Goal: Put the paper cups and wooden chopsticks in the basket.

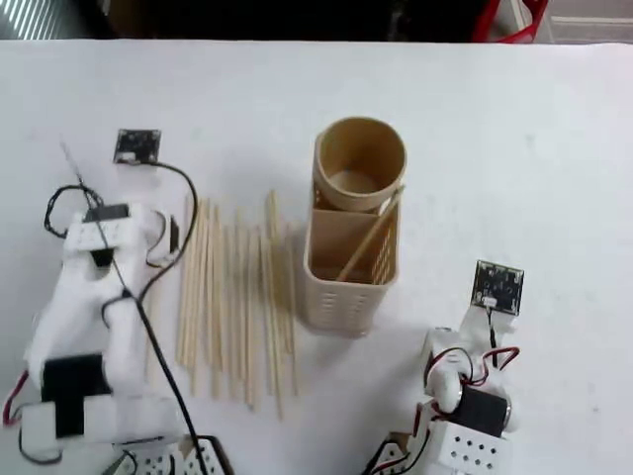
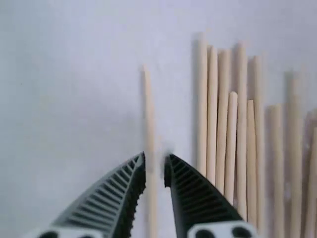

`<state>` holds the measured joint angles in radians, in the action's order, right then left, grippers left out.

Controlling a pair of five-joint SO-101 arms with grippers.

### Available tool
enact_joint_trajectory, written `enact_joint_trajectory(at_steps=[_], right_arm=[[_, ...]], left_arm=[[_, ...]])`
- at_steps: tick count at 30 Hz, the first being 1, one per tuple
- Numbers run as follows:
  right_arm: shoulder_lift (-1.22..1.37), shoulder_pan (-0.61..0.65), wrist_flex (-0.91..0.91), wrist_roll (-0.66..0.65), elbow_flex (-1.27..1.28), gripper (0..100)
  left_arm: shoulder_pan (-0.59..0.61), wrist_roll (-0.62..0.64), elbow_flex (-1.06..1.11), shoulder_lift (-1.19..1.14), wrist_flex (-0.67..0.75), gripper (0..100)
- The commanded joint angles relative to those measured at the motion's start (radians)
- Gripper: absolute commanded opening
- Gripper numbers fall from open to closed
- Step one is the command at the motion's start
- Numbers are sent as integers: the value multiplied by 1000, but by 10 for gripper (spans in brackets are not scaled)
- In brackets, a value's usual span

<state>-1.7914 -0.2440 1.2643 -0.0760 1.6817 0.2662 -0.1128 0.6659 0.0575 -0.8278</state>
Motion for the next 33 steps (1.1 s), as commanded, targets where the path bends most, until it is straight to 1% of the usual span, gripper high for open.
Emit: enact_joint_trajectory(at_steps=[1,3,9,16,21,33], right_arm=[[-7,-5,5,0,9,19],[-7,-5,5,0,9,19],[-7,-5,5,0,9,19],[-7,-5,5,0,9,19],[-7,-5,5,0,9,19],[-7,-5,5,0,9,19]], left_arm=[[-2,-3,-80,-35,-29,88],[-4,-3,-83,-35,-48,90],[-5,-2,-78,-38,-51,172],[-5,-5,-69,-39,-40,172],[-5,-9,-29,-39,14,172],[-7,-5,-23,-41,15,172]])
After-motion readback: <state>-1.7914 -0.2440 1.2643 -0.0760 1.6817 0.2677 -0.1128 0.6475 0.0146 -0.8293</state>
